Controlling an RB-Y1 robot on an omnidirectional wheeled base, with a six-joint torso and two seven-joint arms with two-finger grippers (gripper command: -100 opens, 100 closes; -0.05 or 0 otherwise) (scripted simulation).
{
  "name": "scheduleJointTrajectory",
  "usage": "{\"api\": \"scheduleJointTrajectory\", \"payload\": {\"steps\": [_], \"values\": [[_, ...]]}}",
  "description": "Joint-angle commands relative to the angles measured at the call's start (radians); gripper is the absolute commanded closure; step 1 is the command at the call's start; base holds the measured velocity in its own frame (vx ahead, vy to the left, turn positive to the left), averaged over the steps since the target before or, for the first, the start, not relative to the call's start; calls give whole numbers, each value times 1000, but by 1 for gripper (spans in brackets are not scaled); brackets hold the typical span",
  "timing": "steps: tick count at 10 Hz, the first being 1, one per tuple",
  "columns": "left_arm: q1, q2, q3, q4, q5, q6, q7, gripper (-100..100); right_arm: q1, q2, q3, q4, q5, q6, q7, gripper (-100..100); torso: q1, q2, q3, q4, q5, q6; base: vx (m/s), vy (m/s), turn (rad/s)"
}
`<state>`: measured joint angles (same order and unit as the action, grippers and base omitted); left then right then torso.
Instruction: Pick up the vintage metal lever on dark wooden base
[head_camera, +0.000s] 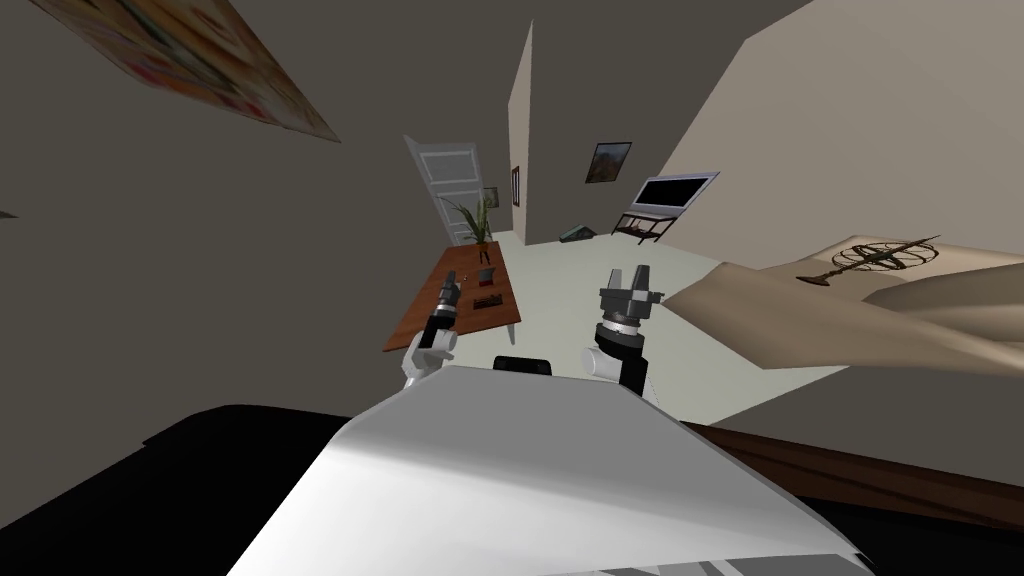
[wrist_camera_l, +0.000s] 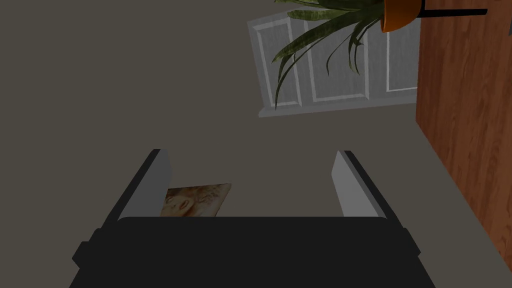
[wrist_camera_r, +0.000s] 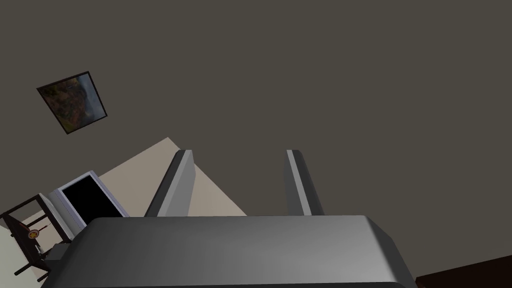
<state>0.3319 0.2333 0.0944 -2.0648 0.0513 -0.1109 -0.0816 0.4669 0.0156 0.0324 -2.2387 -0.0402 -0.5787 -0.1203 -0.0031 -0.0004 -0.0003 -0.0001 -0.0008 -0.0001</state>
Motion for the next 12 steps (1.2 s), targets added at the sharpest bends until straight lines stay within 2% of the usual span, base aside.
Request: {"api": "scheduleJointTrajectory", "payload": {"steps": [1,2,3,4,5,6,7,8,9,10,11,12], "values": [[-24,23,14,39,17,50,9,-100,0,0,0,0,0,0,0,0,0,0,0,0,0,0,11,-52,-86],[-24,23,14,39,17,69,9,-100,0,0,0,0,0,0,0,0,0,0,0,0,0,0,9,-41,-33],[-54,45,29,82,33,97,18,-100,0,0,0,0,0,0,0,0,0,0,0,0,0,0,13,-54,-84],[-54,45,29,84,33,124,18,-100,0,0,0,0,0,0,0,0,0,0,0,0,0,0,8,-46,-31],[-85,67,44,127,49,155,28,-100,0,0,0,0,0,0,0,0,0,0,0,0,0,0,2,-58,-70],[-85,67,44,130,49,181,28,-100,0,0,0,0,0,0,0,0,0,0,0,0,0,0,3,-48,-47],[-117,90,60,176,66,212,37,-100,0,0,0,0,0,0,0,0,0,0,0,0,0,0,10,-56,-71],[-117,90,60,179,66,239,37,-100,0,0,0,0,0,0,0,0,0,0,0,0,0,0,9,-46,-51],[-151,112,75,220,83,269,46,-100,0,0,0,0,0,0,0,0,0,0,0,0,0,0,-1,-45,-105],[-151,112,75,229,83,297,46,-100,0,0,0,0,0,0,0,0,0,0,0,0,0,0,2,-33,-41],[-185,134,91,259,100,327,54,-100,0,0,0,0,0,0,0,0,1,1,0,0,0,0,6,-55,-94],[-185,134,91,281,100,356,54,-100,0,0,0,0,0,0,0,0,0,0,0,0,0,0,8,-44,-39]]}}
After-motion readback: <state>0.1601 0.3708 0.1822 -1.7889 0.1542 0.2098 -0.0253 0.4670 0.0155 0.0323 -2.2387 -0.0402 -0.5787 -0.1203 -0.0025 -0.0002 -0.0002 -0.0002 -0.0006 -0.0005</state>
